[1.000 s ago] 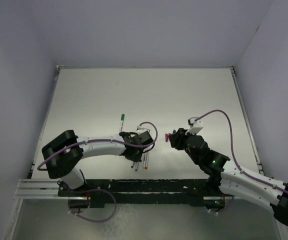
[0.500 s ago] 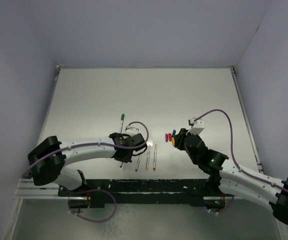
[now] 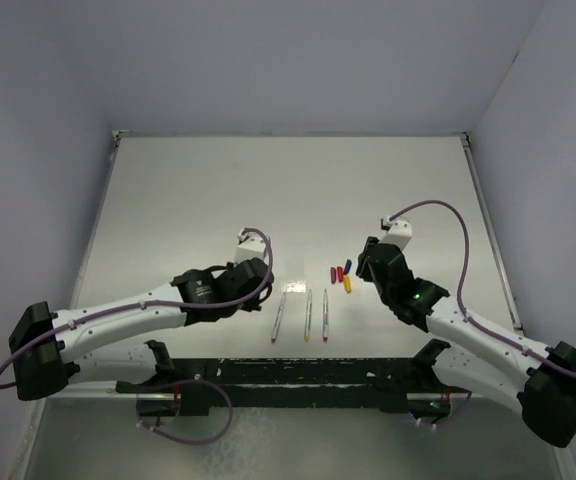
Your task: Insert the pens into the pen caps
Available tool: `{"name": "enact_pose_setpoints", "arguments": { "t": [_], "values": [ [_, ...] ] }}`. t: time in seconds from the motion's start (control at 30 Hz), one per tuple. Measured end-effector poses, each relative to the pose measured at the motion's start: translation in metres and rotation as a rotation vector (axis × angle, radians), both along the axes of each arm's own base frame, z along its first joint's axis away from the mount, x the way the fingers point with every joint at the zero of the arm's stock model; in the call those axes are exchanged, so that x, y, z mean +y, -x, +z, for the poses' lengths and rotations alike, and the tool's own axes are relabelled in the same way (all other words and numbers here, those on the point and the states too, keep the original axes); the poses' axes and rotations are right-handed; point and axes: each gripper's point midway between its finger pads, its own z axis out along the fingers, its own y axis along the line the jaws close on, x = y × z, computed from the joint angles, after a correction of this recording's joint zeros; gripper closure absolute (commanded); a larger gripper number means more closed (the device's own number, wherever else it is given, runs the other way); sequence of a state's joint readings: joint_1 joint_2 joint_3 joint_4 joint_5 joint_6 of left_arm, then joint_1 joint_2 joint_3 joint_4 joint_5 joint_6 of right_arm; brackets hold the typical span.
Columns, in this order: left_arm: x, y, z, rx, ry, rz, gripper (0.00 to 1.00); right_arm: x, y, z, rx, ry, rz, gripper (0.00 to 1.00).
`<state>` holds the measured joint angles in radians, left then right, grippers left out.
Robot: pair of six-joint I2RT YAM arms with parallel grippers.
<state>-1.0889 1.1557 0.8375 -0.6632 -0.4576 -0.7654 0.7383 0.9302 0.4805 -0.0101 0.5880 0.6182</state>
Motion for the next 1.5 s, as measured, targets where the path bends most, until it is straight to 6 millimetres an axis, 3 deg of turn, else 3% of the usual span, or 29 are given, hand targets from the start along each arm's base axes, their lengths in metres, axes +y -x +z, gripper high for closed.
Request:
{"name": "enact_pose_setpoints", "arguments": {
  "t": [0.13, 0.4, 0.67, 0.9, 1.23, 1.5],
  "values": [
    [-0.002, -0.001, -0.001, -0.023, 0.018, -0.024, 1.00, -0.010, -0.006, -0.012, 0.048, 0.002, -0.026, 0.66],
    [-0.015, -0.008, 0.002, -0.069, 0.066, -0.056, 1.00, 0.000, -0.007, -0.038, 0.145, 0.032, 0.012, 0.66],
    [-0.017, -0.008, -0.002, -0.073, 0.075, -0.066, 1.00, 0.012, -0.017, -0.053, 0.192, 0.042, 0.031, 0.67],
    [-0.018, -0.008, -0.003, -0.074, 0.082, -0.068, 1.00, 0.014, -0.013, -0.057, 0.211, 0.015, 0.022, 0.67],
    [-0.017, -0.008, -0.005, -0.073, 0.079, -0.067, 1.00, -0.020, 0.030, -0.078, 0.297, 0.006, -0.062, 0.67],
    [-0.018, -0.008, -0.009, -0.068, 0.068, -0.068, 1.00, -0.034, 0.049, -0.085, 0.329, 0.005, -0.095, 0.67]
  ]
}}
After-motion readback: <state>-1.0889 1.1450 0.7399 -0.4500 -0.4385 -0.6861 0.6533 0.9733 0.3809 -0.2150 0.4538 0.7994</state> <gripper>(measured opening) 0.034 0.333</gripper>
